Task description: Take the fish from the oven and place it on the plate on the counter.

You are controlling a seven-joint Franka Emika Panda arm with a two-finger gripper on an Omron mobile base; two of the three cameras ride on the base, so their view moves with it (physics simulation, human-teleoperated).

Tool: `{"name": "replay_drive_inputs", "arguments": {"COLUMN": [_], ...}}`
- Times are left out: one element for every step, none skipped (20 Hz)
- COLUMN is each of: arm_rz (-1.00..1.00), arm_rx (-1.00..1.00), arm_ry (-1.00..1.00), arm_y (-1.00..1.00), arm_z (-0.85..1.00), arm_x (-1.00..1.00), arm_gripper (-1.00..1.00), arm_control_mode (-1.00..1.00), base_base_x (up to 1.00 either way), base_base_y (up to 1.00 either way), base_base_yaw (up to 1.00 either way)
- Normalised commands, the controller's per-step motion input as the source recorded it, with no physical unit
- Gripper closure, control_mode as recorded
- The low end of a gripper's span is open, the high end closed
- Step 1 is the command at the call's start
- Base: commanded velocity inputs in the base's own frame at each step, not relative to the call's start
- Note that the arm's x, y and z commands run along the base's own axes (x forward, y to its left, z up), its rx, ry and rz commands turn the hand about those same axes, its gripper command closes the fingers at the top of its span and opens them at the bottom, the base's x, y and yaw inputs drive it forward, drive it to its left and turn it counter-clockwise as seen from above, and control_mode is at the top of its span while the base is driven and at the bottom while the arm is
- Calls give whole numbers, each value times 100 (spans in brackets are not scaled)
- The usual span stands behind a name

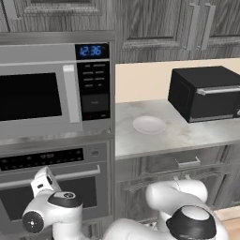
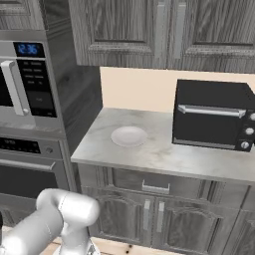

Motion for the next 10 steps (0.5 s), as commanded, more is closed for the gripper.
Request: {"name": "replay_drive_inputs", "arguments": {"arm_rz": [3, 0, 0, 0, 0, 0, 0, 0, -1, -1], "arm_rx": [-1, -1, 0, 0, 0, 0, 0, 0, 0, 0], "arm_ry": [-4, -5, -7, -9, -9, -10, -10, -13, -11, -9], "arm_y": [59, 60, 61, 58, 63, 68, 69, 72, 69, 67], "arm_z": [-86, -82, -77, -67, -59, -51, -44, -31, -19, -17], "arm_x": [46, 36, 34, 30, 30, 28, 21, 11, 10, 14], "arm_gripper": [-100, -100, -100, -100, -100, -100, -100, -100, -100, -100], "arm_control_mode": [-100, -100, -100, -100, -100, -100, -100, -100, -100, -100], "base_base_x": [0, 0, 0, 0, 0, 0, 0, 0, 0, 0], "base_base_y": [0, 0, 0, 0, 0, 0, 0, 0, 0, 0], "base_base_yaw": [0, 0, 0, 0, 0, 0, 0, 0, 0, 0]}}
